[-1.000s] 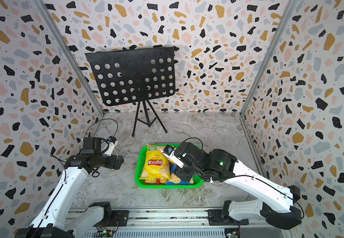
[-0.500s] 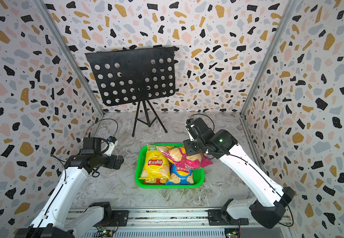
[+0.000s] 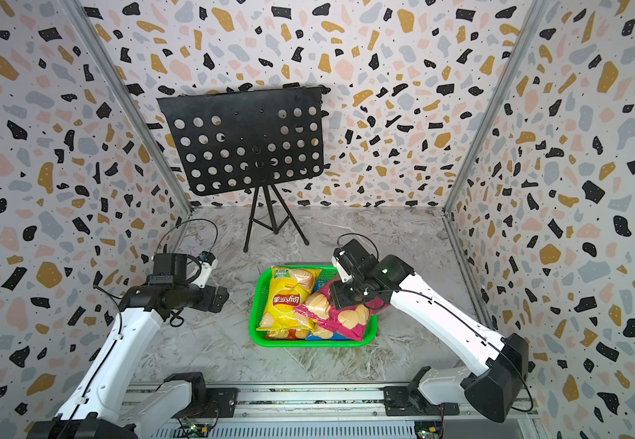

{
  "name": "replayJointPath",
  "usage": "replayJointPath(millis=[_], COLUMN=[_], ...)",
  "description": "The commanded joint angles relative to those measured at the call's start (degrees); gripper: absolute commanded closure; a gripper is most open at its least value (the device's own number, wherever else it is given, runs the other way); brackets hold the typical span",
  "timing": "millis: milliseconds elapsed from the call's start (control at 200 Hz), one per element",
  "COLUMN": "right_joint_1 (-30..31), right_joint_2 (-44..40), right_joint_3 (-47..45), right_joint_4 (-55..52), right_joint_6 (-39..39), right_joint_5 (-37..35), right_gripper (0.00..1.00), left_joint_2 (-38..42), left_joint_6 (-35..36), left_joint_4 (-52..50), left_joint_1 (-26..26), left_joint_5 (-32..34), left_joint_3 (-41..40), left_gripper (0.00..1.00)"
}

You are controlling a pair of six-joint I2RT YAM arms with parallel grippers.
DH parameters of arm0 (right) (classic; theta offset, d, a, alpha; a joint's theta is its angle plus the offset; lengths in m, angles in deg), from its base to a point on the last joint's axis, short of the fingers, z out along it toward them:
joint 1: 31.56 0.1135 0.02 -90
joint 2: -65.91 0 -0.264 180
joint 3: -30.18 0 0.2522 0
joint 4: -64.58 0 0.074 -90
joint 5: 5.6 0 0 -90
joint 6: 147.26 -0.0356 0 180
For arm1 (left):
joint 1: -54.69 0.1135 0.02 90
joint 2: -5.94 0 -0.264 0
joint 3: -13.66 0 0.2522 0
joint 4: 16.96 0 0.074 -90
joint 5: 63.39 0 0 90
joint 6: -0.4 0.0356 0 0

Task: Put the potato chips into the basket
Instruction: Place the potato chip in the basket.

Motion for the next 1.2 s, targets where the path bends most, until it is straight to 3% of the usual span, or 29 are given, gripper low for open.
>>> replayJointPath(millis=[0,120,270,441,636,846,1192], right_joint_1=[2.2,2.6,2.5,1.2,-3.1,-3.4,-3.8], right_joint_2=[-3.0,-6.2,-7.2,-4.7,-3.6,-0.7,-1.9], right_joint_3=[-3.9,-5.1,1.9,9.0,5.7,3.5,-3.0], right_joint_4=[-2.8,-3.1,-8.0,-14.5,-13.4,-11.1,-7.2], right_joint_6=[-1.5,-1.7,-0.8,-3.0,-5.9,-6.4,-9.5], right_joint_5=[-0.7,-1.8,-8.3,-17.1,-18.6,-17.3,-17.9], right_gripper=[0.47,0.44,0.36,0.35,0.37,0.44,0.44], left_joint_2=[0.7,0.8,0.9,0.9,1.3,1.4,1.4], left_joint_6=[-0.1,-0.2,-0.2,-0.1,-0.1,0.0,0.1], left_joint_4=[0.3,0.3,0.3,0.2,0.2,0.4,0.4], left_joint_1=[0.2,0.2,0.2,0.2,0.2,0.2,0.2], left_joint_5=[-0.8,-0.6,-0.7,-0.8,-0.6,-0.6,-0.6], left_joint_3=[-0.6,-0.6,-0.6,-0.6,-0.8,-0.8,-0.9], left_gripper=[0.0,0.0,0.0,0.0,0.0,0.0,0.0])
